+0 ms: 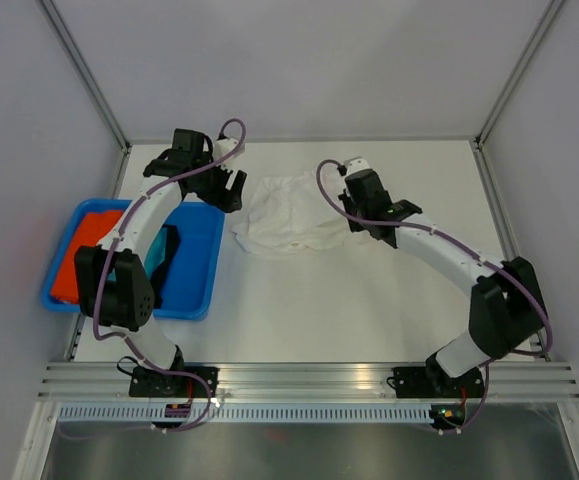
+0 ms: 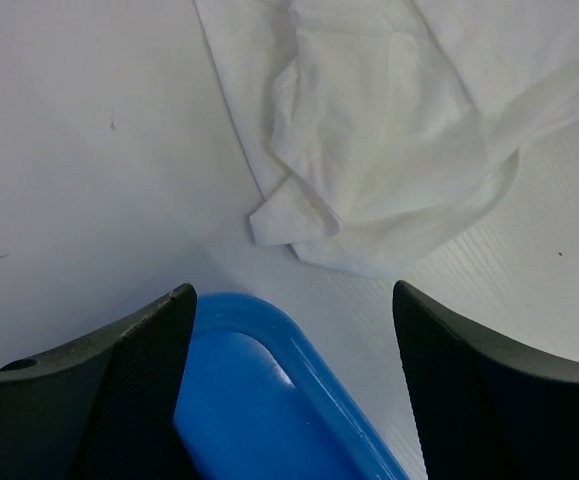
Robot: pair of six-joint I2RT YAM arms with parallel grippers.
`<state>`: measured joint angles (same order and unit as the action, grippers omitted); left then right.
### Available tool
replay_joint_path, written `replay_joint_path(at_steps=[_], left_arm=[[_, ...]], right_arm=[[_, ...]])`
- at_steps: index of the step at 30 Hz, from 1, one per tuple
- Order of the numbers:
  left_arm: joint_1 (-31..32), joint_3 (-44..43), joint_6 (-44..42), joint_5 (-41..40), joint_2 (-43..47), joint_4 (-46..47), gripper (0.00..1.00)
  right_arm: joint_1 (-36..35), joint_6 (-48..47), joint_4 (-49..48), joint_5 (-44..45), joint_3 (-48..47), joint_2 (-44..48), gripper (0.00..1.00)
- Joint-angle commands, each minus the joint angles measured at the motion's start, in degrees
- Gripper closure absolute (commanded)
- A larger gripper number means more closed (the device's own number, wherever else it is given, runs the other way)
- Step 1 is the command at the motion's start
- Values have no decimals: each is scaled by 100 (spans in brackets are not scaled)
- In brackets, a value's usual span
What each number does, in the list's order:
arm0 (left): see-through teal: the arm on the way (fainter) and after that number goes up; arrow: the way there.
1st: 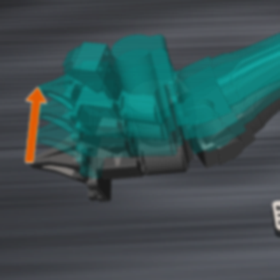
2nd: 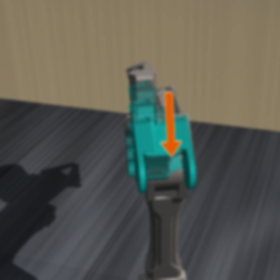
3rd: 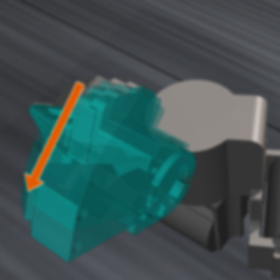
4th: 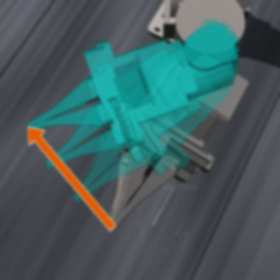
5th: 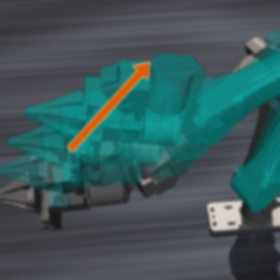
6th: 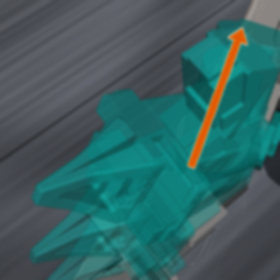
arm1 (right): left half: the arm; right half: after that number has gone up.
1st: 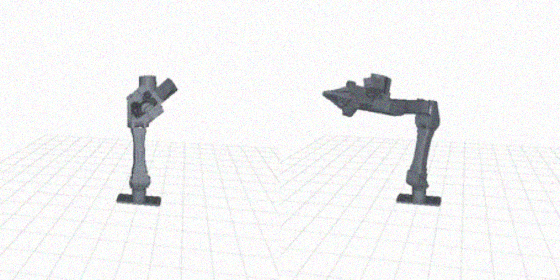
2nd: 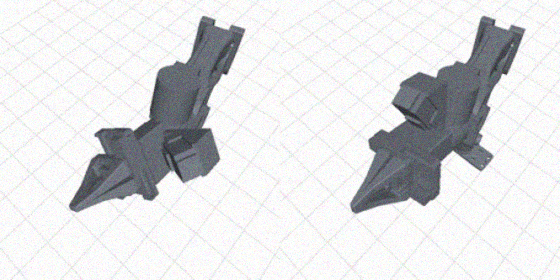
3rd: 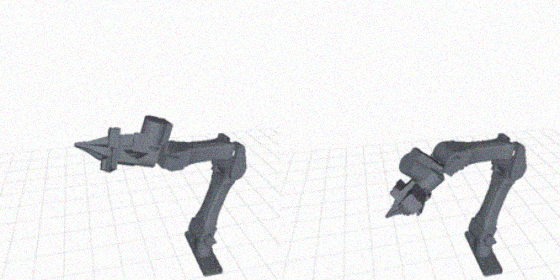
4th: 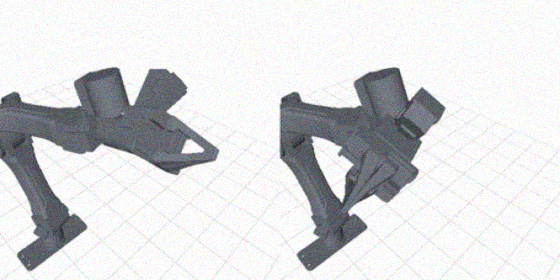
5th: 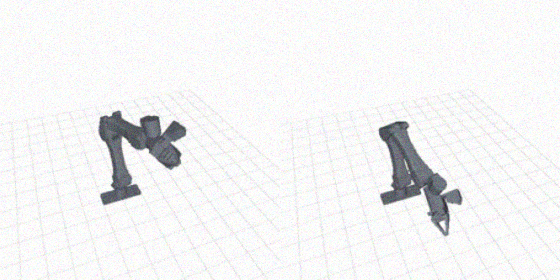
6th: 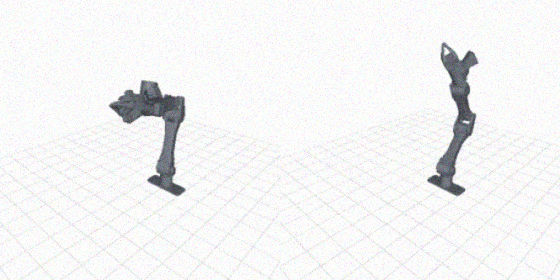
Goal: Roll the t-shirts
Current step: Flatten the tshirt
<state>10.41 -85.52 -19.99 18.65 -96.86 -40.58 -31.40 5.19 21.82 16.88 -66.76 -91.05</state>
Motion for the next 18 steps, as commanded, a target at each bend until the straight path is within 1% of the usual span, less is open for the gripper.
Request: replay_joint_path(at_steps=[1,4,6,10,11,13,15,16,18], left_arm=[[354,-106,-136,-10,-184,-3,16],[716,-79,-383,-449,-543,6,14],[882,-184,-471,-722,-772,23,14],[918,-798,-427,-890,-1570,76,14],[918,-1070,-444,-785,-1712,85,14],[953,-1343,-523,-679,-2063,94,14],[1067,-1459,-629,-898,-2284,94,14],[1094,-1485,-673,-977,-2381,85,15],[1112,-1512,-743,-1101,-2574,94,24]], right_arm=[[-7,263,-170,-572,84,867,100],[142,298,-152,-511,111,1308,100],[387,281,5,-493,58,1553,100],[731,202,173,-545,31,1941,100],[827,184,130,-633,75,1994,100],[872,175,155,-643,67,2029,100],[907,175,164,-669,84,2047,100],[916,175,156,-660,102,2047,100],[960,149,138,-625,137,2056,100]])
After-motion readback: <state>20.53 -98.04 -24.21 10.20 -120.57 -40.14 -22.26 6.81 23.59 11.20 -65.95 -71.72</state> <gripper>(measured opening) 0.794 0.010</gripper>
